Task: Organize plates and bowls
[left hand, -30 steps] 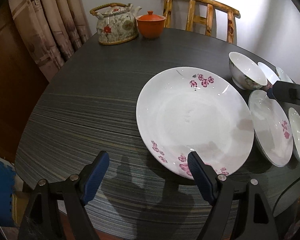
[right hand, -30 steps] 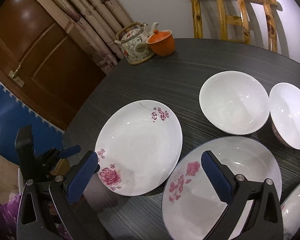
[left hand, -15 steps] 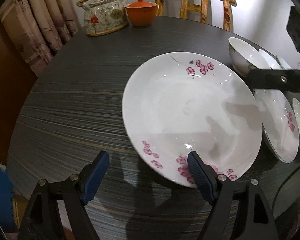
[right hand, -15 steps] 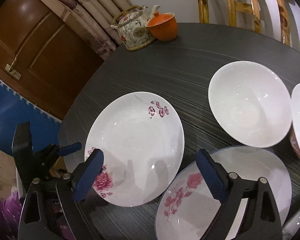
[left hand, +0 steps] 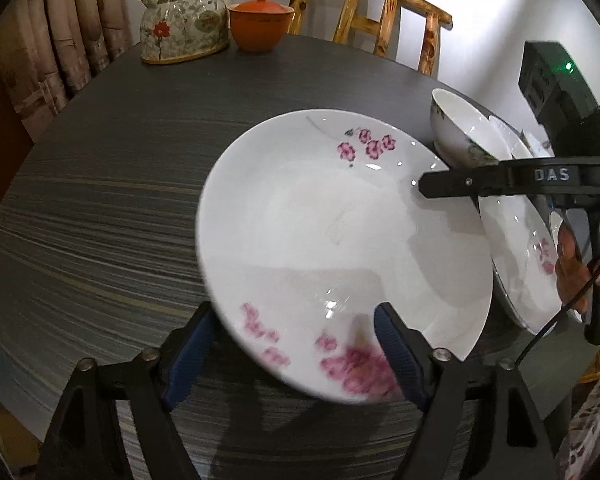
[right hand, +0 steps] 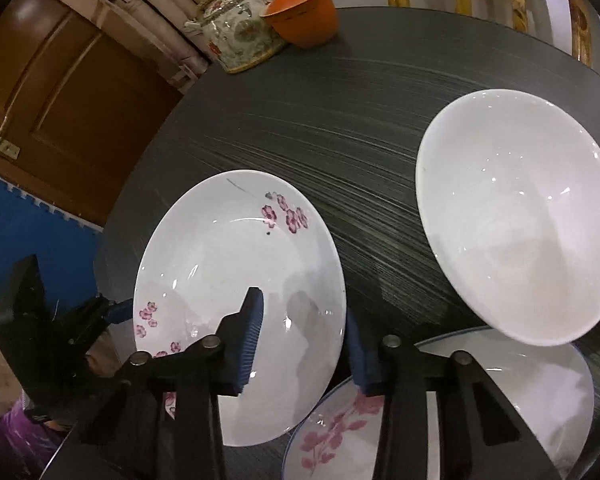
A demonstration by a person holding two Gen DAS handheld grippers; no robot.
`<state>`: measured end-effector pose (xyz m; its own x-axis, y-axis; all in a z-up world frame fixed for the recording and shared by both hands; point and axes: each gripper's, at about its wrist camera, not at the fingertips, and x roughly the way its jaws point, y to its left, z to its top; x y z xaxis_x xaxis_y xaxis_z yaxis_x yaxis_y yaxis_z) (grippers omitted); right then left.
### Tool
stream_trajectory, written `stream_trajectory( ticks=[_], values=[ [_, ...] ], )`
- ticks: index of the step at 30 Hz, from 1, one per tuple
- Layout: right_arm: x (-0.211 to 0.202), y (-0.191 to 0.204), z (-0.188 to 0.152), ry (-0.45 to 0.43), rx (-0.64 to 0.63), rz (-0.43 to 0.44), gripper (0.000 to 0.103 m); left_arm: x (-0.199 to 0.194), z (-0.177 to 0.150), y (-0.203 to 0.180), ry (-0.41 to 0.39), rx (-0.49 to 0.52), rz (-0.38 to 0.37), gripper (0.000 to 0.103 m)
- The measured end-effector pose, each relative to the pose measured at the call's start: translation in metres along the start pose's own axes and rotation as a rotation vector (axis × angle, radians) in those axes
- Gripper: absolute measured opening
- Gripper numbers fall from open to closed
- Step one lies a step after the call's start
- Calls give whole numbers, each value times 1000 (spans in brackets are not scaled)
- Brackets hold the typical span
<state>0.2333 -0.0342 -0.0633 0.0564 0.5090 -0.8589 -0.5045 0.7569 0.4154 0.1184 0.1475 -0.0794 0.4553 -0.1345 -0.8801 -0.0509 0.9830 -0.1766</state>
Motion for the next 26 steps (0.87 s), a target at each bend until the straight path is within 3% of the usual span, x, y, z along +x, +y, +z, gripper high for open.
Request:
stream_trajectory(
  ticks=[2,3,5,7,9,18,24,26],
  values=[
    [-1,-4,1,-2,27,-2,11,0,1,2,-2,-7,17,71],
    [-2,-8,0,-3,47,13,7,0,2,5,-3,-12,21,65],
    [1,-11,-3,15,60,39,8,-3,2,12,-9,-35,25,55],
    [2,-4,-4,11,42,13,8,-5,3,24,-11,-73,15,36],
    [3,-4,-3,13,51,22,8,-8,3,37,-3,-107,0,26],
    [17,19,-1,17,54,54,8,-15,2,78,-11,-175,46,24],
    [23,36,-6,25,33,51,8,-17,2,86,-17,-171,72,24],
    [19,37,-8,19,29,43,9,-19,3,82,-21,-153,124,25]
  ],
)
